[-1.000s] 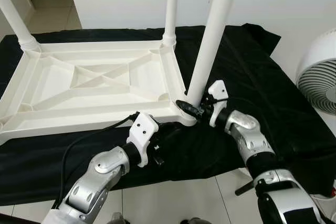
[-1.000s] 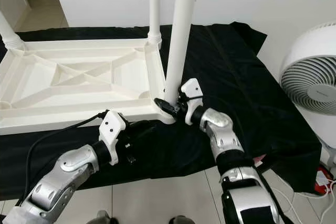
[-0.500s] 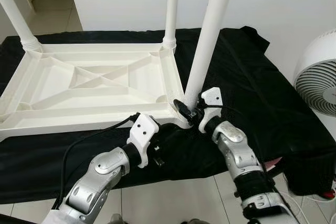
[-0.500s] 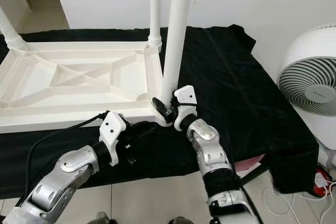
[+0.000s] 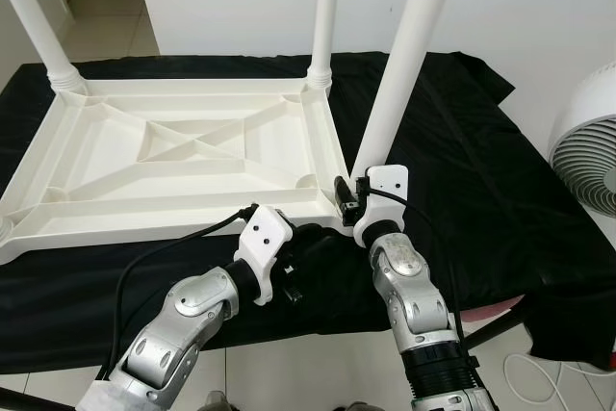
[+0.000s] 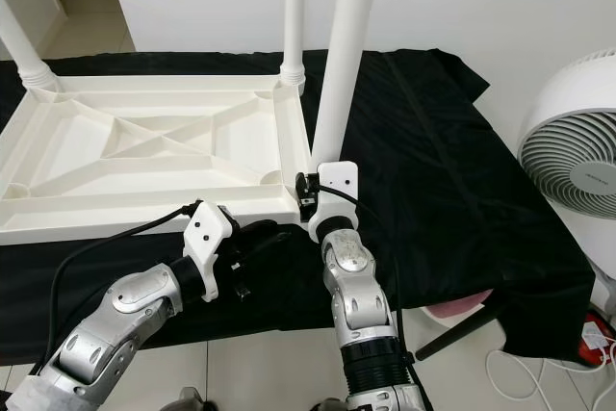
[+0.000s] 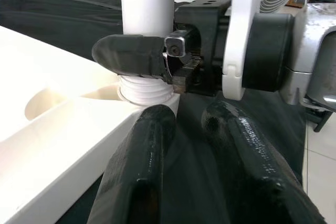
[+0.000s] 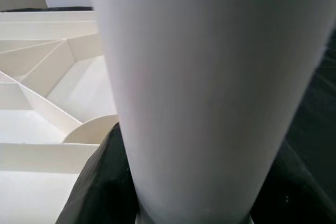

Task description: Building children table

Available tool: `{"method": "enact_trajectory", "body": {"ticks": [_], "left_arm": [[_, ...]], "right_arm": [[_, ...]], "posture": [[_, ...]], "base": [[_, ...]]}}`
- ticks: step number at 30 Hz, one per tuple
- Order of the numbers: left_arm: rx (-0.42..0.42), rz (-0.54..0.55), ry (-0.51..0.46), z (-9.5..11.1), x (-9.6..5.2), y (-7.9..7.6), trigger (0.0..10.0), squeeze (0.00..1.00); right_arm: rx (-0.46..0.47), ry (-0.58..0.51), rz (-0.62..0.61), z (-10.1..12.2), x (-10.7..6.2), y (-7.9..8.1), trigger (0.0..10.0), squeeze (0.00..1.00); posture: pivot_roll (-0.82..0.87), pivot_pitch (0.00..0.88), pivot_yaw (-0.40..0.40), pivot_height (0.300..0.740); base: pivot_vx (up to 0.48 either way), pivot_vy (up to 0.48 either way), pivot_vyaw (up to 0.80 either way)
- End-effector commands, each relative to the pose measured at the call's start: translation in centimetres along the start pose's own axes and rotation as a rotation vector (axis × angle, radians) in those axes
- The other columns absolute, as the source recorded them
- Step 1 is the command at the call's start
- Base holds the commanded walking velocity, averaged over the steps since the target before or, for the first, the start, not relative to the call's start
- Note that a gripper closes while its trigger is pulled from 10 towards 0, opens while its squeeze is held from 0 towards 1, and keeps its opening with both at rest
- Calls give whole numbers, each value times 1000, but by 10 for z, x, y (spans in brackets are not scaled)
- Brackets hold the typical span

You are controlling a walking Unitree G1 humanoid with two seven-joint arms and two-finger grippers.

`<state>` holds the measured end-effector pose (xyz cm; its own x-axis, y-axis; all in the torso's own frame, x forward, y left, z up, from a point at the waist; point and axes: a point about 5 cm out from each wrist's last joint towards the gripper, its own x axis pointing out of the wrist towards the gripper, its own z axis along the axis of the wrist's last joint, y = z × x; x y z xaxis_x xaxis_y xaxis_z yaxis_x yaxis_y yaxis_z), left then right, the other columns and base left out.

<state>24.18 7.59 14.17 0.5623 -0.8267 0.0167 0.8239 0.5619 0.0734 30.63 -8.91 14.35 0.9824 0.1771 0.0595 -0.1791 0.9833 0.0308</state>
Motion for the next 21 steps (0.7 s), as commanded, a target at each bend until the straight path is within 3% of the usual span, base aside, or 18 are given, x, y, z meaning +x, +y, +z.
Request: {"method": "enact_trajectory", "body": {"ticks": [1, 2, 3, 10, 14, 15, 19, 20, 21], "left_arm": [[-12, -92, 14, -3, 1, -4, 10000, 0], [-12, -92, 14, -3, 1, -4, 10000, 0], [-12, -91, 13, -3, 1, -5, 10000, 0], [-15, -84, 11, -3, 0, -5, 10000, 0], [-13, -75, 8, -1, 1, -2, 10000, 0], [-12, -74, 8, -1, 0, -2, 10000, 0], [-11, -75, 10, -1, 0, -2, 10000, 0], [-10, -75, 10, -1, 0, -1, 10000, 0], [-10, -76, 10, -1, 0, -1, 10000, 0]], "right_arm": [[13, -16, 12, 3, -1, 2, 10000, 702], [13, -16, 12, 3, -1, 2, 10000, 702], [14, -22, 13, 5, -1, 3, 10000, 1000], [18, -7, 84, 5, -2, -1, 10000, 1000], [-19, 28, 214, 0, 1, -19, 10000, 1000], [-43, 55, 333, -2, 0, -26, 10000, 373], [-55, 76, 410, -3, -1, -28, 10000, 373], [-94, 65, 478, -2, -2, -30, 10000, 0], [-122, 55, 520, -1, -2, -31, 10000, 0]], "posture": [[-24, 50, -11, 740], [-24, 50, -11, 740], [-24, 50, -11, 740], [-21, 56, -11, 740], [-23, 65, -7, 740], [-23, 65, -7, 740], [-23, 65, -7, 740], [-25, 65, -3, 740], [-25, 65, -3, 740]], "base": [[0, 0, 0], [0, 0, 0], [0, 0, 0], [0, 0, 0], [0, 0, 0], [0, 0, 0], [0, 0, 0], [0, 0, 0], [0, 0, 0]]}}
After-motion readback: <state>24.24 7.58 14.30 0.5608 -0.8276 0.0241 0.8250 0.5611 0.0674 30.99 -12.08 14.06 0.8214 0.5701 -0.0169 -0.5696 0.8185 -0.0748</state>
